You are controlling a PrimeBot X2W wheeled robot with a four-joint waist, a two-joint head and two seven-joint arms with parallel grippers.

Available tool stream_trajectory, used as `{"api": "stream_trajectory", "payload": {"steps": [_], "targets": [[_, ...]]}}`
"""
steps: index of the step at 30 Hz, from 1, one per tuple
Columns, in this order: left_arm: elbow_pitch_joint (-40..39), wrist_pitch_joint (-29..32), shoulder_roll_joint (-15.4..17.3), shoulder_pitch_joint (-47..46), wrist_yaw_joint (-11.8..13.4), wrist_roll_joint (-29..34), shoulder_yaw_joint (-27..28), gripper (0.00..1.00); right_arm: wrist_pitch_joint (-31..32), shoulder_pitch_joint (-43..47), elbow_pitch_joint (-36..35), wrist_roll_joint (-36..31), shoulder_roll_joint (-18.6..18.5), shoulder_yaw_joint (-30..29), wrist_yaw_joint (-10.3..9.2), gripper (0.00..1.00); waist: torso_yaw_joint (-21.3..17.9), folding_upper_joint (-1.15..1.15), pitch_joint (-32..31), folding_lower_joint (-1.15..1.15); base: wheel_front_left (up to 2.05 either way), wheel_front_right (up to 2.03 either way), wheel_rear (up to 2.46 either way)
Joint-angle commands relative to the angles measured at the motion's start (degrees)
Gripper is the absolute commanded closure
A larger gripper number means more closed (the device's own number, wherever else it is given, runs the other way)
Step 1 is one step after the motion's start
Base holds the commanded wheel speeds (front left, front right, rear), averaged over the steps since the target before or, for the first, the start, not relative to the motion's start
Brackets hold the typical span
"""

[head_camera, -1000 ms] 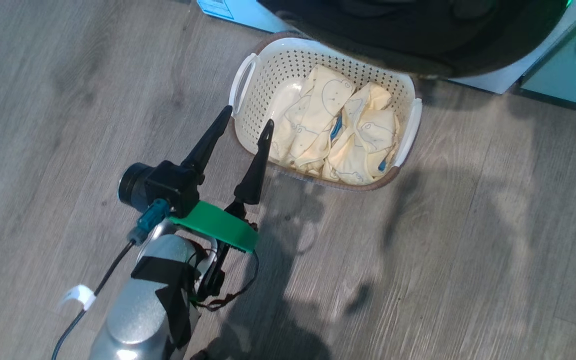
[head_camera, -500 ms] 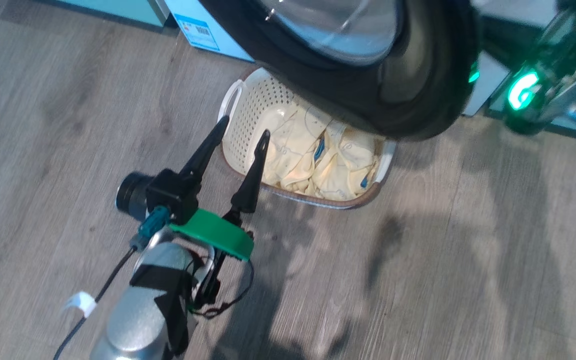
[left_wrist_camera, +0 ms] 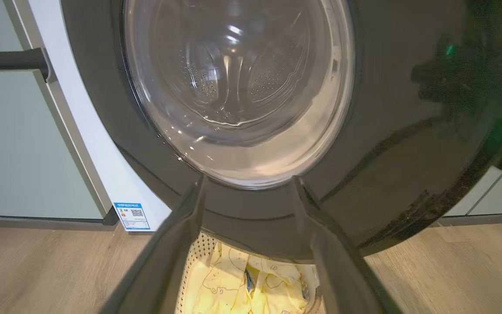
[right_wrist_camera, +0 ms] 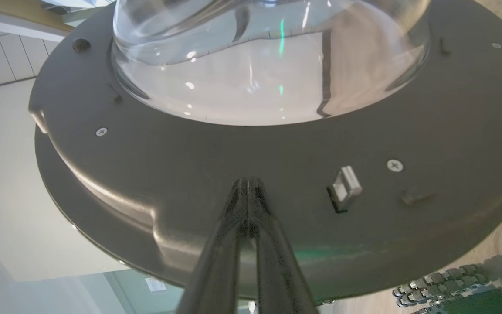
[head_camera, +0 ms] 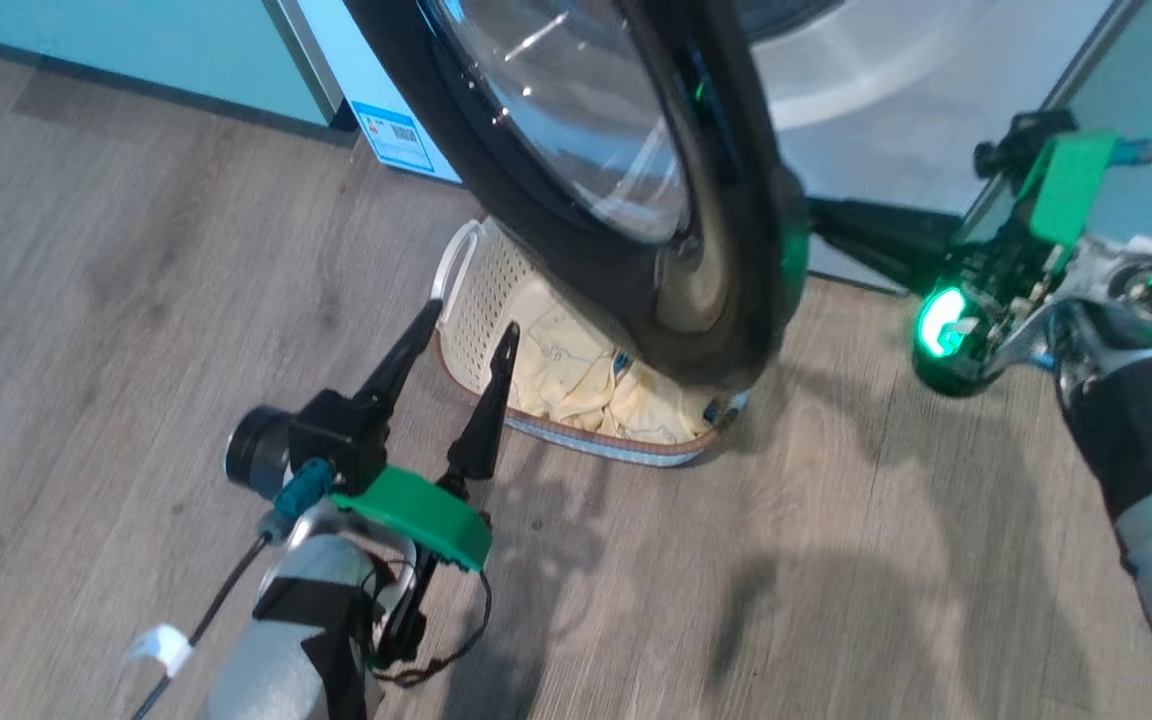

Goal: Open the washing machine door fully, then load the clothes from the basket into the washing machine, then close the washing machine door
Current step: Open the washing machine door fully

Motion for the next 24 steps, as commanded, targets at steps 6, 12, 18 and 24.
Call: {"api": "stream_trajectory", "payload": {"steps": [6, 12, 18, 24], "targets": [[-0.92, -0.29, 0.86, 0.61, -0.23, 0.81, 2.34, 0.0, -0.35, 2.44, -3.35, 2.05, 1.85, 2.71, -0.15, 1.0, 0.52, 0.0, -2.42, 0.01, 0.0, 0.0, 0.0], [-0.49, -0.29, 0.86, 1.73, -0.34, 0.98, 2.32, 0.0, -1.53, 4.52, -4.03, 4.08, 1.98, 5.62, -0.15, 1.0, 0.94, 0.0, -4.25, 0.01, 0.0, 0.0, 0.0], [-0.32, -0.29, 0.86, 2.64, -0.42, 1.02, 2.33, 0.0, -2.98, 5.91, -4.45, 6.37, 2.03, 7.64, -0.15, 1.0, 1.09, 0.0, -5.56, 0.01, 0.0, 0.0, 0.0], [-0.5, -0.29, 0.86, 2.87, -0.46, 1.13, 2.58, 0.0, -5.63, 6.38, -5.24, 7.81, 2.03, 8.54, -0.15, 1.0, 0.88, 0.0, -5.79, 0.01, 0.0, 0.0, 0.0]]}}
